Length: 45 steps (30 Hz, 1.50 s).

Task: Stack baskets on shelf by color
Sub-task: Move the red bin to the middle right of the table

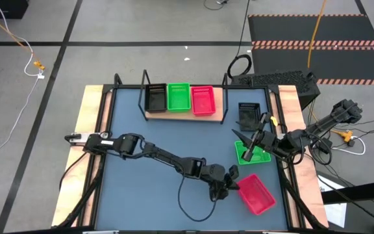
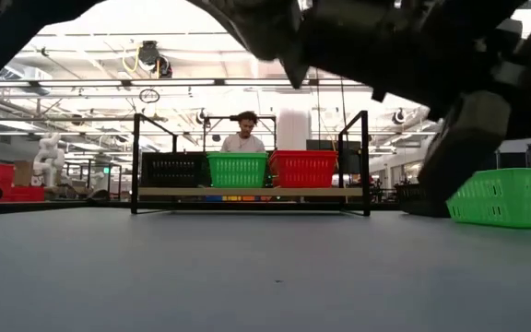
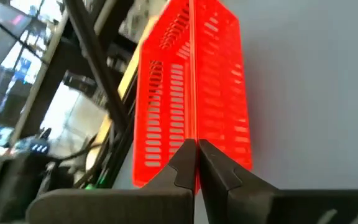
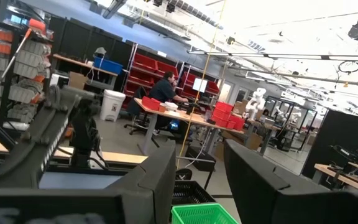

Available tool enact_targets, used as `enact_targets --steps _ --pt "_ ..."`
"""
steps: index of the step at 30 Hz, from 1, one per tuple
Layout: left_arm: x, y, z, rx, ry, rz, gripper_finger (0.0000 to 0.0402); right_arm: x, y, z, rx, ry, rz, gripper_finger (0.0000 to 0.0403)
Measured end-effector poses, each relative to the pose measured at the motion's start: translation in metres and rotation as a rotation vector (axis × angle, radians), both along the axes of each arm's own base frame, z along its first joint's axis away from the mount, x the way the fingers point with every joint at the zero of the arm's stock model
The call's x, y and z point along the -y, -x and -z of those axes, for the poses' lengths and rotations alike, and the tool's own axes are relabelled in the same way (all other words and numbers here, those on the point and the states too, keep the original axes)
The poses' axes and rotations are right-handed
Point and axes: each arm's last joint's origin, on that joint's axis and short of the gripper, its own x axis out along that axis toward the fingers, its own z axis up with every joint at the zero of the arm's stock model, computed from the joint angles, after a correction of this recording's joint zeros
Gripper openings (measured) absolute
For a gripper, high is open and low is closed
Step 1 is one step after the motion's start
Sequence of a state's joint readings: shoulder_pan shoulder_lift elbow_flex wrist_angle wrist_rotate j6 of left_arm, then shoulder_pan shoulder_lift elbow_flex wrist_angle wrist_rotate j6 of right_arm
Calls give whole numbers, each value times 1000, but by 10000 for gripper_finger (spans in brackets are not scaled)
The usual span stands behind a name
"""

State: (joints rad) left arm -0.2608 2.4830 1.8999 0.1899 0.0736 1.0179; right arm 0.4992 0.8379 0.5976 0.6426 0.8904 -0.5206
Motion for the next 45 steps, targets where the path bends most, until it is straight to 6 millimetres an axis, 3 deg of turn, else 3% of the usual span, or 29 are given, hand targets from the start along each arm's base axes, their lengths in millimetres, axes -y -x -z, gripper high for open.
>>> enact_targets --steps 7,14,23,28,37,45 --pt "-2 6 -27 5 -56 -56 5 0 0 0 3 -2 0 130" --pt "-10 23 -48 -162 -149 -178 3 1 2 -3 5 33 11 130" --pt "-22 51 -67 -396 -145 -385 1 4 7 -10 19 110 39 130" --pt "-29 71 -62 -583 -147 -581 0 4 8 -12 12 163 57 130" --pt "-46 96 -54 -753 -90 -967 0 5 9 -15 8 216 77 130" --pt "-47 94 -55 -730 -41 -1006 1 5 10 -15 10 215 77 130"
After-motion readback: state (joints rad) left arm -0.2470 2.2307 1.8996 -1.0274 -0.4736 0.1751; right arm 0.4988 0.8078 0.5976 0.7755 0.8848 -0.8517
